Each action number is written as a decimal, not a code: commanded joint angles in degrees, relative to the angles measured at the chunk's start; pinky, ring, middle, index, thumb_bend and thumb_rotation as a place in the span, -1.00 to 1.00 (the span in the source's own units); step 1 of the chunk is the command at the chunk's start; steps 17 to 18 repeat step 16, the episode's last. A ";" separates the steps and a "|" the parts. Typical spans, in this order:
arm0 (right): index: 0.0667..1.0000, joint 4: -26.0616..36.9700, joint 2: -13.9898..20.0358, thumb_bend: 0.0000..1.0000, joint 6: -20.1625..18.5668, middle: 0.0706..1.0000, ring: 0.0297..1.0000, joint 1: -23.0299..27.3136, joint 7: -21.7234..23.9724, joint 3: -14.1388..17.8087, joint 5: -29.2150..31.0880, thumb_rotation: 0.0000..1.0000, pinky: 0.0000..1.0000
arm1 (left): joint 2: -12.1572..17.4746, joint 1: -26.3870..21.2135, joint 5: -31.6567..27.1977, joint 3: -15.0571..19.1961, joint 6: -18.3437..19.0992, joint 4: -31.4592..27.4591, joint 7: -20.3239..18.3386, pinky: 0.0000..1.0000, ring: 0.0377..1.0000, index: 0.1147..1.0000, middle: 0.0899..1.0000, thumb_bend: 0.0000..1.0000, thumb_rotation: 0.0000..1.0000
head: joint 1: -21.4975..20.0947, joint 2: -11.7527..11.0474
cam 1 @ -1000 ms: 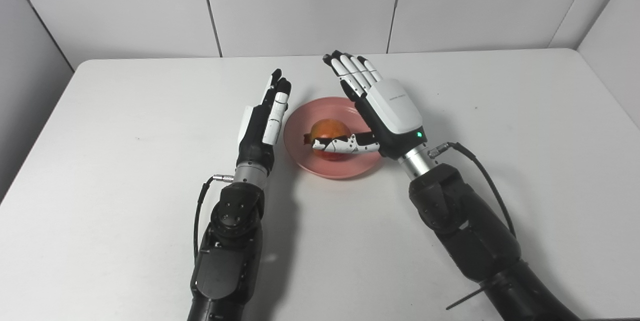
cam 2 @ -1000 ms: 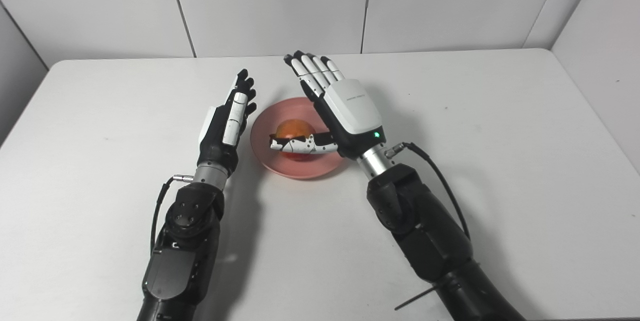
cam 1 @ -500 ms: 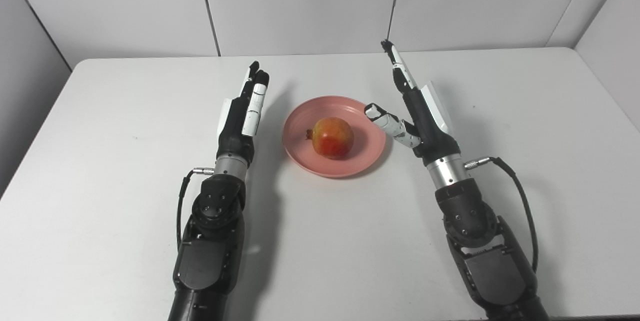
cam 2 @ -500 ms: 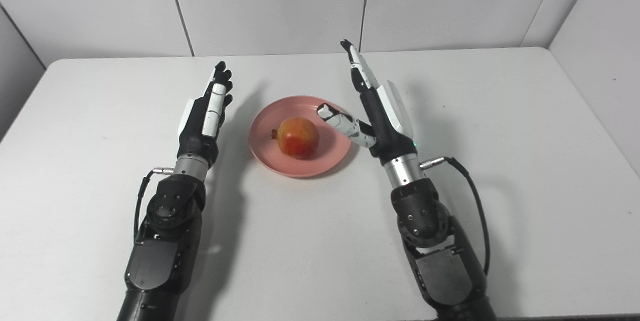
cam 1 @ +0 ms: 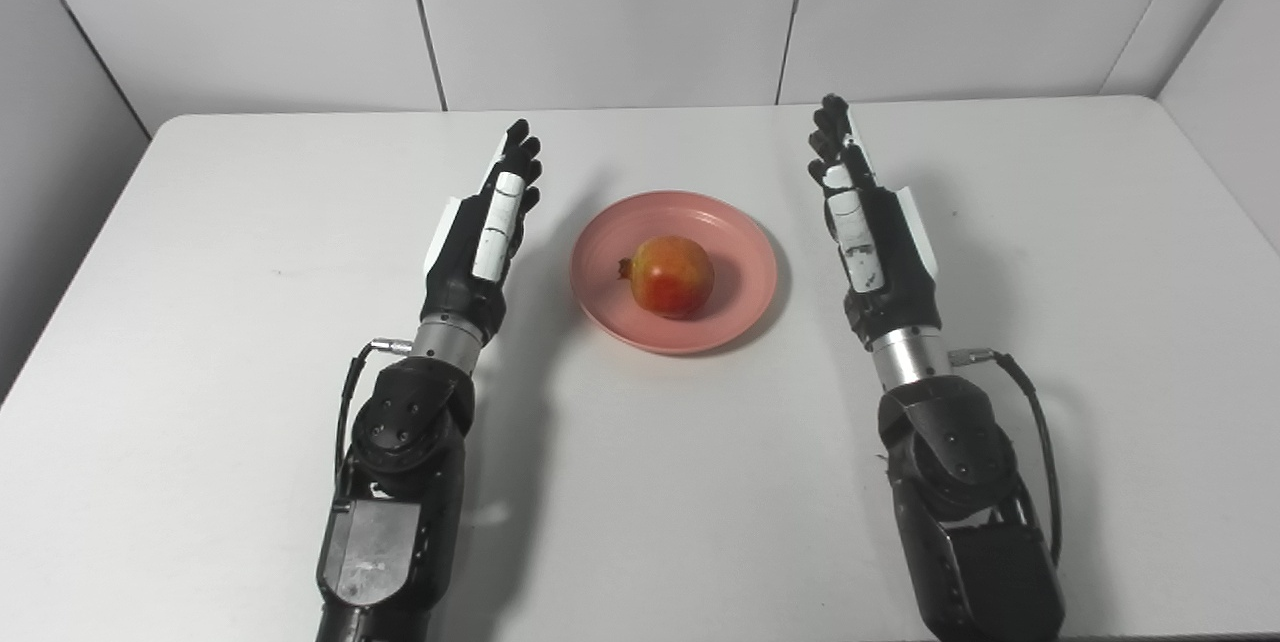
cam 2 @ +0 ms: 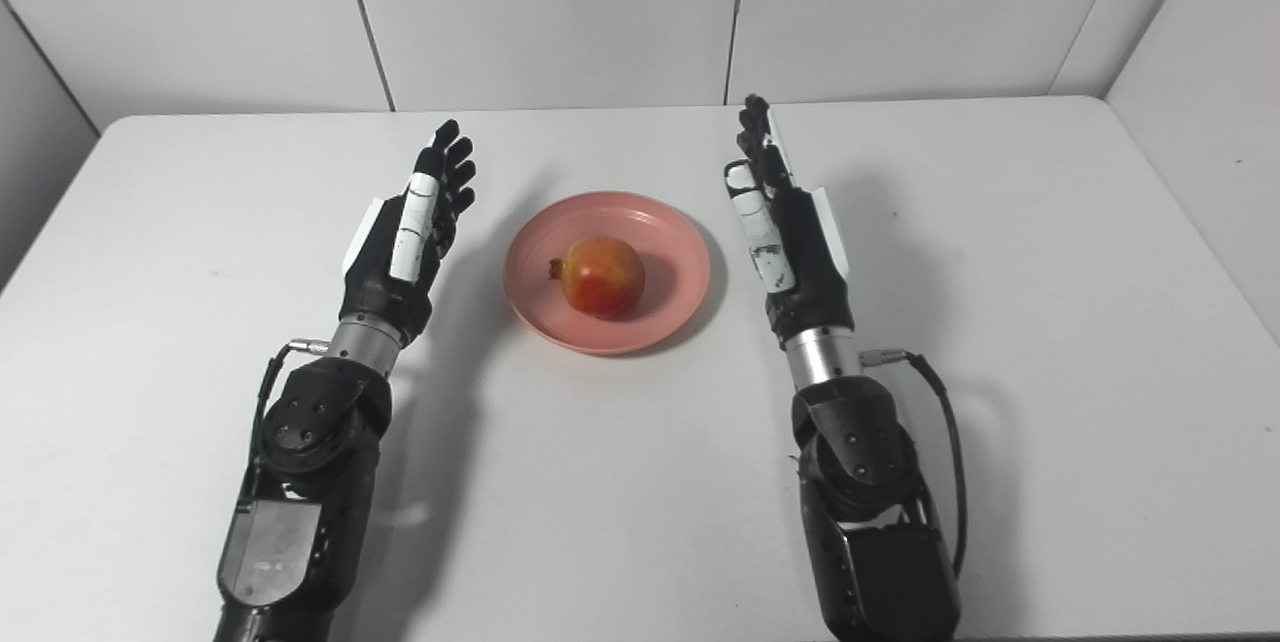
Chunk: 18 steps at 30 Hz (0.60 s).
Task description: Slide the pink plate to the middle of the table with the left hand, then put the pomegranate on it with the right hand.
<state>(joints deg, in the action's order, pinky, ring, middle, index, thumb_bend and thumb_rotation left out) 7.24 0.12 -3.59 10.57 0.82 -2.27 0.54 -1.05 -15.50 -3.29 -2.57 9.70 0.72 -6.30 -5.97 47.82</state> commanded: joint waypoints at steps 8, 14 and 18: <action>1.00 6.84 -2.24 0.61 -2.94 1.00 1.00 -4.35 -1.29 2.38 3.86 1.00 1.00 | -0.86 1.98 -2.55 -0.68 0.50 -5.72 -0.77 1.00 1.00 1.00 1.00 0.57 1.00 | -0.37 -3.80; 1.00 5.24 -1.35 0.65 0.46 1.00 1.00 -8.60 -0.32 2.42 3.76 0.97 1.00 | -0.25 5.51 -2.35 -1.04 -1.65 -5.64 -1.15 1.00 1.00 1.00 1.00 0.55 1.00 | -0.06 -9.50; 1.00 3.82 -0.80 0.65 1.57 1.00 1.00 -9.08 0.00 2.37 3.60 0.98 1.00 | 0.03 6.11 -2.42 -0.80 -3.04 -4.64 -1.28 1.00 1.00 1.00 1.00 0.54 1.00 | 0.24 -10.94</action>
